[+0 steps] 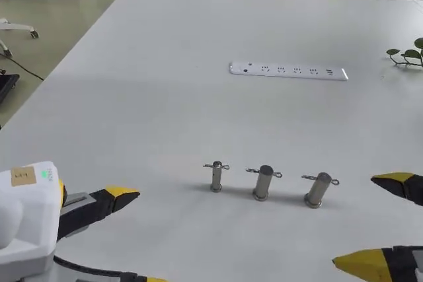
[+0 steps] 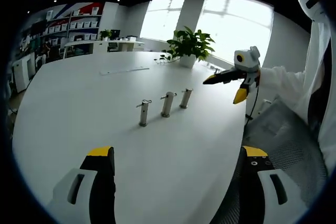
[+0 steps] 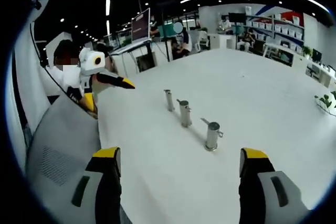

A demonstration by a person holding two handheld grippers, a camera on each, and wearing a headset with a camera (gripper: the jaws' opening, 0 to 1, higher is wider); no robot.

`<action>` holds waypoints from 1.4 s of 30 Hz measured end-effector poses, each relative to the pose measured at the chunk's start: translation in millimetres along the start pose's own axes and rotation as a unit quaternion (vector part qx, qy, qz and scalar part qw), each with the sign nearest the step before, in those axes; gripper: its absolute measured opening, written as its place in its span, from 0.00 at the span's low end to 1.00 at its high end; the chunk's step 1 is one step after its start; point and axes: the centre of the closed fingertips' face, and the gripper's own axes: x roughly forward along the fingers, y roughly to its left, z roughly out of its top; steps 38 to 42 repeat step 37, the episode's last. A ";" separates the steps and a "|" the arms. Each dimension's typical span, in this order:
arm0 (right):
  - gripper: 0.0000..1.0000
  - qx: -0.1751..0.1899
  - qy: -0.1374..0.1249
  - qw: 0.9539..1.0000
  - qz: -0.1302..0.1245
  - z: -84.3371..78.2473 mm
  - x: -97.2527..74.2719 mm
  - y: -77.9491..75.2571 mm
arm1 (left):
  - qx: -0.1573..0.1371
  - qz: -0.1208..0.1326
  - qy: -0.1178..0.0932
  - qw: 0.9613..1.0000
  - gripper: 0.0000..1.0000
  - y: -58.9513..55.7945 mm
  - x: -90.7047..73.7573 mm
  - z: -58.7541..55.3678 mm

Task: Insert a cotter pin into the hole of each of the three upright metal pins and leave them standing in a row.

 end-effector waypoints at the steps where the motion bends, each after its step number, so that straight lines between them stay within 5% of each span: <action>1: 0.93 0.018 0.000 1.000 -0.004 -3.0 -1.1 2.2 | -0.006 0.004 0.002 1.000 0.99 0.3 -0.4 -1.3; 8: 0.95 0.070 0.004 0.997 -0.014 -15.7 -5.2 15.7 | -0.016 0.012 0.007 1.000 0.99 -3.7 -2.0 -6.8; 21: 0.98 0.127 0.002 0.991 -0.037 -23.8 -10.1 18.7 | -0.034 0.048 0.005 0.998 0.99 -0.6 -9.7 -7.1; 31: 0.98 0.150 0.002 0.987 -0.049 -29.5 -14.3 15.5 | -0.057 0.071 0.008 0.996 0.99 0.4 -15.7 -12.3; 42: 0.98 0.144 0.021 0.989 -0.040 -35.6 -11.2 16.8 | -0.072 0.078 0.005 0.994 0.99 -4.4 -16.4 -12.8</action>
